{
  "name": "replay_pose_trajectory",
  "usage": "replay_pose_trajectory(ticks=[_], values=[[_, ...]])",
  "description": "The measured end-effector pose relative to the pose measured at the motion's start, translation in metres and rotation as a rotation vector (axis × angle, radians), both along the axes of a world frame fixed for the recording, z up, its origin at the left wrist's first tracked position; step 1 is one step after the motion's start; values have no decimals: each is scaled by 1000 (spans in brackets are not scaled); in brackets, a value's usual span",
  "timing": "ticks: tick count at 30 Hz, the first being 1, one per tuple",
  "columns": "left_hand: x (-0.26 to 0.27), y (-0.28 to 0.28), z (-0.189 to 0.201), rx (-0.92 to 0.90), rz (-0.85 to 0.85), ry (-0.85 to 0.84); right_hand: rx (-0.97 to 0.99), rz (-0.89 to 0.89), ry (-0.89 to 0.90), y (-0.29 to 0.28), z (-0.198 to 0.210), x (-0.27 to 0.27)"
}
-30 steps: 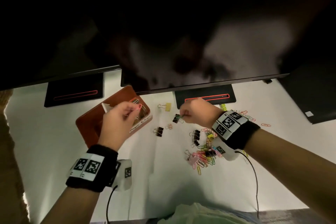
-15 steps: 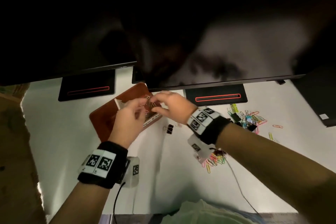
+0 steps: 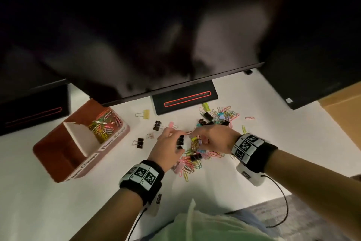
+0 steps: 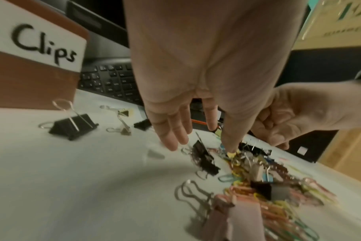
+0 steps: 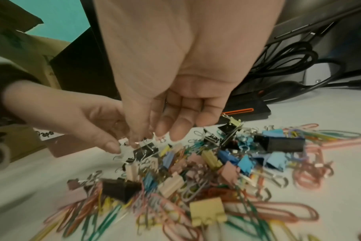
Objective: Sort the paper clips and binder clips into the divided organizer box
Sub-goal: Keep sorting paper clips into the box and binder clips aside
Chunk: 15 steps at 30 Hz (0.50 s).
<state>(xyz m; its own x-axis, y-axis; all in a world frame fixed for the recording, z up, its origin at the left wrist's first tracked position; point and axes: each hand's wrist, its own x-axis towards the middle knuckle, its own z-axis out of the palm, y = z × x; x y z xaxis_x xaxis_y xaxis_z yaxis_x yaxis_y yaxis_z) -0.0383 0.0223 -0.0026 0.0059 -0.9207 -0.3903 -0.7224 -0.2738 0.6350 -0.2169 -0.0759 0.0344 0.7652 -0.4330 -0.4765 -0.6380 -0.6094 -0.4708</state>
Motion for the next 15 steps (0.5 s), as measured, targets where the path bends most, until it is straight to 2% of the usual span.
replay_pose_trajectory(ticks=[5, 8, 15], values=[[-5, -13, -16, 44, 38, -43, -27, 64, 56, 1, -22, 1], [3, -17, -14, 24, 68, -43, -29, 38, 85, -7, -32, -3], [21, -7, -11, -83, 227, 39, -46, -11, 31, -25, -37, -19]])
